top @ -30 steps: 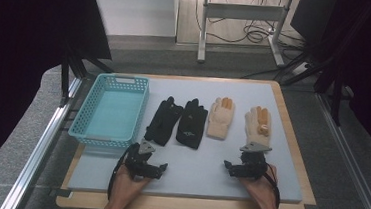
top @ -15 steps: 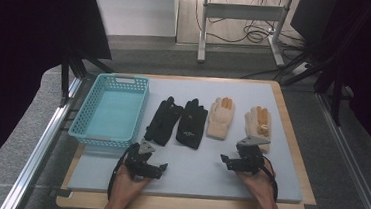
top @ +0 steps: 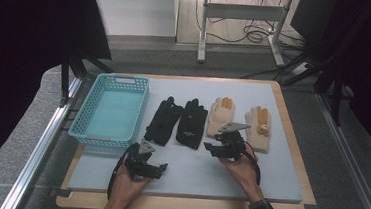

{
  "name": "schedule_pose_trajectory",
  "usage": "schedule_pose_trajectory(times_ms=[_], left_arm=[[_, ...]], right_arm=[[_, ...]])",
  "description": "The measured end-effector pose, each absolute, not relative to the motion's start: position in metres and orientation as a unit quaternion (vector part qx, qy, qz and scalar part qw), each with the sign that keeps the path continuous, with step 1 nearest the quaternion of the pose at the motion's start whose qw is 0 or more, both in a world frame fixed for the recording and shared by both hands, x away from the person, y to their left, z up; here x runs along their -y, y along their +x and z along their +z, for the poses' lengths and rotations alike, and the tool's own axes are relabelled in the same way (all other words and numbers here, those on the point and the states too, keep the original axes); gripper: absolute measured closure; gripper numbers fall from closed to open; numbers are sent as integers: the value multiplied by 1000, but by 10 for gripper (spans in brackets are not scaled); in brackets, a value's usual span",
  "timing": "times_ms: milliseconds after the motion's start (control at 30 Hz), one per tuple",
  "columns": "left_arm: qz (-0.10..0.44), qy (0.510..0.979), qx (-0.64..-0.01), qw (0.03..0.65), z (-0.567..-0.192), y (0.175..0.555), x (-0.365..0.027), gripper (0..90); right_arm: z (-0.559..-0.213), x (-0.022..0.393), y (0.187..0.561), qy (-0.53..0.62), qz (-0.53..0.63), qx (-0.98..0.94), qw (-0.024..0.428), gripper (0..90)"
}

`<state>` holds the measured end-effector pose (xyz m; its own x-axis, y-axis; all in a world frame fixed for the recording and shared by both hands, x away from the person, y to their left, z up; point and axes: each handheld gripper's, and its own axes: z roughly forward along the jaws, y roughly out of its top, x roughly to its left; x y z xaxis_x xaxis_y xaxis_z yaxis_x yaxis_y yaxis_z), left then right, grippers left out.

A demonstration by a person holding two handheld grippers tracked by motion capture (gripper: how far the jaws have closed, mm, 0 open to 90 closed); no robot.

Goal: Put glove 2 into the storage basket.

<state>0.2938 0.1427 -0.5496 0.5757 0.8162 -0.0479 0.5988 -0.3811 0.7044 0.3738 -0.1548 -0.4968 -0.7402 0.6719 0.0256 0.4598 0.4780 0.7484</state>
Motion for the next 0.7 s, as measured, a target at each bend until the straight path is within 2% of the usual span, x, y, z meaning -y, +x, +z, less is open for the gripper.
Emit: schedule_pose_trajectory(times_ms=[33,167,333,533,700], left_arm=[[156,816,-433,349,-550,294,-143,62],[156,816,-433,349,-550,294,-143,62],[156,818,-432,347,-549,294,-143,62],[156,817,-433,348,-550,294,-143,62],[155,817,-433,348,-550,294,-143,62]], right_arm=[[-497,145,379,326,388,-851,135,511],[-498,120,390,309,393,-857,127,576],[-497,97,401,297,397,-860,118,598],[-496,68,414,291,405,-859,116,589],[-501,42,423,289,398,-863,118,492]])
